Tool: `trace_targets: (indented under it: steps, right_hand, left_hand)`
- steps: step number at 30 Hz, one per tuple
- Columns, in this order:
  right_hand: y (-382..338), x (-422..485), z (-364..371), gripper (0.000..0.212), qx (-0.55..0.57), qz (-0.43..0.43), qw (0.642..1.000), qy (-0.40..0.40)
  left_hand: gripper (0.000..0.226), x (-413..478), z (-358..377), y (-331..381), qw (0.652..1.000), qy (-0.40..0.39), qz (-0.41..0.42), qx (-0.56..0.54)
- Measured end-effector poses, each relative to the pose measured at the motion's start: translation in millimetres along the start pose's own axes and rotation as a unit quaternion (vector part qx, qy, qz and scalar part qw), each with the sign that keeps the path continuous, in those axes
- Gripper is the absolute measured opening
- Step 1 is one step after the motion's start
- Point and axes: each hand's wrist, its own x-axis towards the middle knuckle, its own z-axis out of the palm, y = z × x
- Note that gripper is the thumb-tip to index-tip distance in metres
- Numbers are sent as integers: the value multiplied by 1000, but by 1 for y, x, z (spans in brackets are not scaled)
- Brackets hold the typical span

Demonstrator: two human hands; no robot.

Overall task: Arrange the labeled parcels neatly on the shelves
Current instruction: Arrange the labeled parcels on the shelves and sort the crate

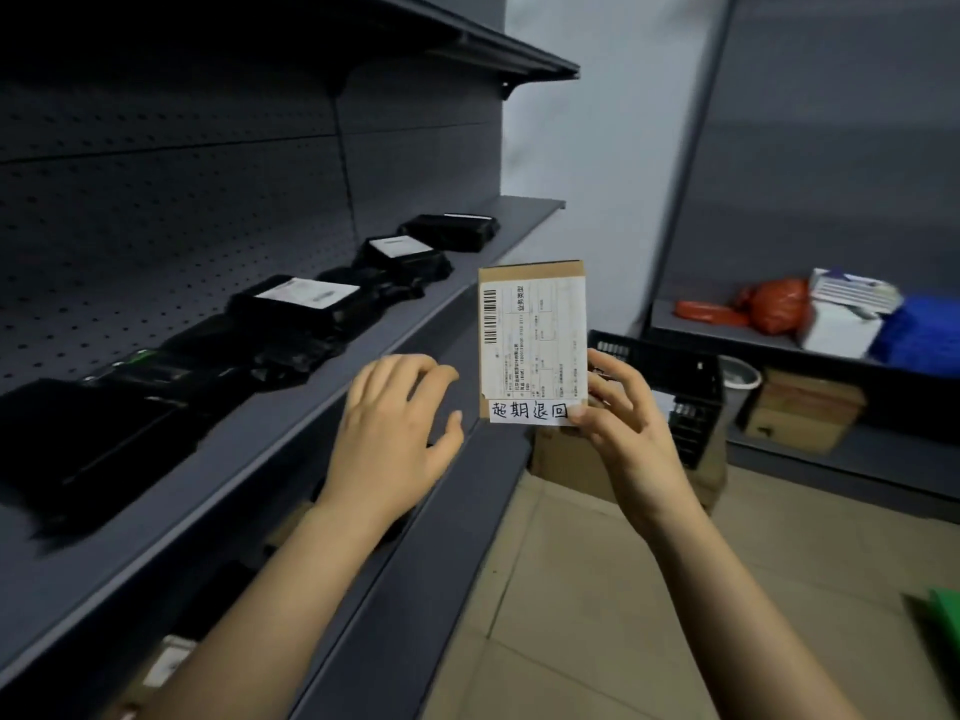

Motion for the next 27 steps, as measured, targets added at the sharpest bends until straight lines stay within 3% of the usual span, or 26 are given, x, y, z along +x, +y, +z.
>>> trace_targets:
  steps: [13,18,27]
  right_hand:
    - [7,52,-205,58,-23,0,993,118]
    - [26,90,-245,68,-22,13,989,149]
    - [63,215,-290,63,-35,17,980,197]
  left_hand:
    - [33,99,158,135,995,-28,69,-71]
    - [33,139,219,146,991,-34,90,-92]
    - [32,240,345,126,984,-38,116,-132]
